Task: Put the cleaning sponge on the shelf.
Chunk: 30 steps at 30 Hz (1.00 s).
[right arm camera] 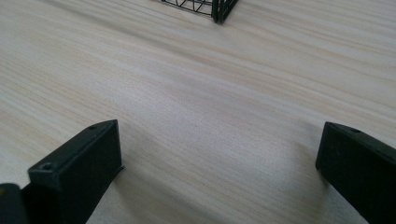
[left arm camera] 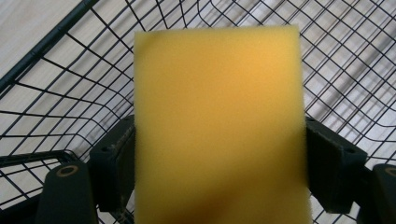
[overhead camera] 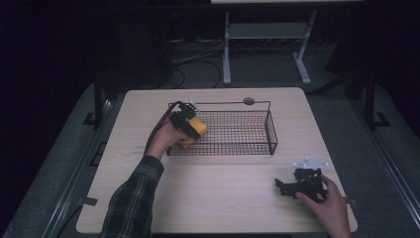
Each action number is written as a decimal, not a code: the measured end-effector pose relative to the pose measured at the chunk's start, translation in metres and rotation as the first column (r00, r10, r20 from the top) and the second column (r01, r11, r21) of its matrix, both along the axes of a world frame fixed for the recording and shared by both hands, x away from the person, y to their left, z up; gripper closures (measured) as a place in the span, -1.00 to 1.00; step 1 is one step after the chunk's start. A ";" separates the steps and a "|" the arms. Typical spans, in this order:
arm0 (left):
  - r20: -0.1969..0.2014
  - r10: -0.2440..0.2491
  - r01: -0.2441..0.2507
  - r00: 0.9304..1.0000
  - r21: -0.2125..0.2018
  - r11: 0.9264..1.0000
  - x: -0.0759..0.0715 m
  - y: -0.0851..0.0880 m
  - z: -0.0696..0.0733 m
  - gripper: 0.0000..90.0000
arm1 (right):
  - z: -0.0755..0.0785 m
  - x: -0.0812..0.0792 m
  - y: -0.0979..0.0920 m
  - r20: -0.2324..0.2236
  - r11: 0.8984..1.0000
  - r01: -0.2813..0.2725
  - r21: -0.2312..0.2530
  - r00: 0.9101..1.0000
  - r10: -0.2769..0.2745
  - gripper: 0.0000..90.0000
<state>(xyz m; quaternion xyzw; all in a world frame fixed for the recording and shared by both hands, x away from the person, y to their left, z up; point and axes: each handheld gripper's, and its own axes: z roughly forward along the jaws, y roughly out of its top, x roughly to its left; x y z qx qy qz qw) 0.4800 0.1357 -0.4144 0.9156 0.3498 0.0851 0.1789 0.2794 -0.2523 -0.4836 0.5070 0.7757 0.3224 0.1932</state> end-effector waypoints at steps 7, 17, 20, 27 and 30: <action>-0.007 0.007 -0.007 1.000 0.003 1.000 0.000 0.000 0.000 -0.60 | 0.000 0.000 0.000 0.000 1.000 0.000 0.000 1.000 0.000 -1.00; 0.018 0.021 -0.020 1.000 -0.029 0.999 -0.002 0.005 0.009 -0.61 | 0.000 0.000 0.000 0.000 1.000 0.000 0.000 1.000 0.000 -1.00; 0.029 0.018 -0.016 0.999 -0.041 0.999 -0.004 0.008 0.013 -0.61 | 0.000 0.000 0.000 0.001 1.000 -0.001 0.000 1.000 0.001 -1.00; 0.060 0.028 -0.023 0.998 -0.075 0.997 -0.013 0.019 0.025 -0.61 | 0.000 0.000 0.000 0.001 1.000 -0.001 0.000 1.000 0.001 -1.00; 0.074 0.031 -0.024 0.997 -0.086 0.996 -0.020 0.025 0.030 -0.61 | 0.000 0.000 0.000 0.000 1.000 0.000 0.000 1.000 0.000 -1.00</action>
